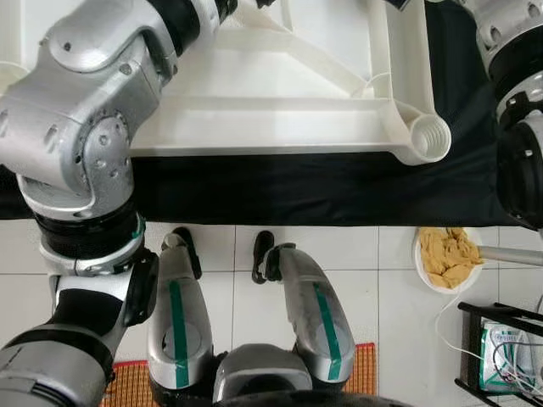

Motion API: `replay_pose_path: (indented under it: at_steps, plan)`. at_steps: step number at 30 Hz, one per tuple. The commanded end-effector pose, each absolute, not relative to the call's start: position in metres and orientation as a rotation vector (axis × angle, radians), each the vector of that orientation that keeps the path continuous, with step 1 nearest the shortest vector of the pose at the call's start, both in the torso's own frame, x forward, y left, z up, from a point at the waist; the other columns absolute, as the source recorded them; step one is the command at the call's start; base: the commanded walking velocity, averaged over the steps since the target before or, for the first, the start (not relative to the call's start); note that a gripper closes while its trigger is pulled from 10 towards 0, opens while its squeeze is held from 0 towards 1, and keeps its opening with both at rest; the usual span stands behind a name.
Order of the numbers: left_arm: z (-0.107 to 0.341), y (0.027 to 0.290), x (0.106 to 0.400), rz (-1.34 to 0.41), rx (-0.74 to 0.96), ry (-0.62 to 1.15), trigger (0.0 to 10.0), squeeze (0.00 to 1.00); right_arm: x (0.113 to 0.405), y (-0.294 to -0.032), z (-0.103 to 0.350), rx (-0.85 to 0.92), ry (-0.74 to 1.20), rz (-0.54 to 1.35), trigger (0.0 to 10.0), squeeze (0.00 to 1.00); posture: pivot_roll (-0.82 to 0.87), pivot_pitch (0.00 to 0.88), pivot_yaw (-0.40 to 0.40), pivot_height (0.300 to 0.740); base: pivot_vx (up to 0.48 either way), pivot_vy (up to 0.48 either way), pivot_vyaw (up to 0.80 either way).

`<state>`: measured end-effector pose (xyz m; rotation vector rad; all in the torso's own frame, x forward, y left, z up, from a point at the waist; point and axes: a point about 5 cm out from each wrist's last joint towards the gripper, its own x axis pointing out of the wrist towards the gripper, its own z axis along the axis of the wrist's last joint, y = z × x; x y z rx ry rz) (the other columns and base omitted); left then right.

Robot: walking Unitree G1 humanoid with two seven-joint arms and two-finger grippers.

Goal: Building children table

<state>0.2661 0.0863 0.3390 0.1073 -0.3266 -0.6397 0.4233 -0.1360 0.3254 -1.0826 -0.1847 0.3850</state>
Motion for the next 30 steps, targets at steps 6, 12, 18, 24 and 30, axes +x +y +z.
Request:
replay_pose_path:
  at_steps: [6, 12, 18, 24, 30]
  plan:
    - [0.338, 0.082, 0.255, -0.705, 0.140, -0.319, 10.0, 0.00, 0.426, -0.142, 0.315, -1.148, -0.144, 0.340, 10.0, 0.00, 0.28, 0.428, -0.203, 0.740, 0.000, 0.000, 0.00]
    - [0.336, 0.086, 0.252, -0.670, 0.124, -0.296, 10.0, 0.00, 0.426, -0.139, 0.318, -1.175, -0.179, 0.284, 10.0, 0.00, 0.30, 0.445, -0.213, 0.740, 0.000, 0.000, 0.00]
    - [0.332, 0.088, 0.248, -0.639, 0.101, -0.268, 10.0, 0.00, 0.427, -0.136, 0.329, -1.187, -0.265, 0.170, 10.0, 0.00, 0.30, 0.456, -0.220, 0.740, 0.000, 0.000, 0.00]
    - [0.329, 0.089, 0.248, -0.621, 0.068, -0.256, 10.0, 0.00, 0.426, -0.139, 0.346, -1.133, -0.327, 0.068, 10.0, 0.00, 0.30, 0.456, -0.220, 0.740, 0.000, 0.000, 0.00]
    - [0.329, 0.091, 0.249, -0.609, 0.066, -0.246, 10.0, 0.00, 0.426, -0.146, 0.348, -1.060, -0.294, 0.052, 0.0, 0.00, 0.31, 0.460, -0.218, 0.740, 0.000, 0.000, 0.00]
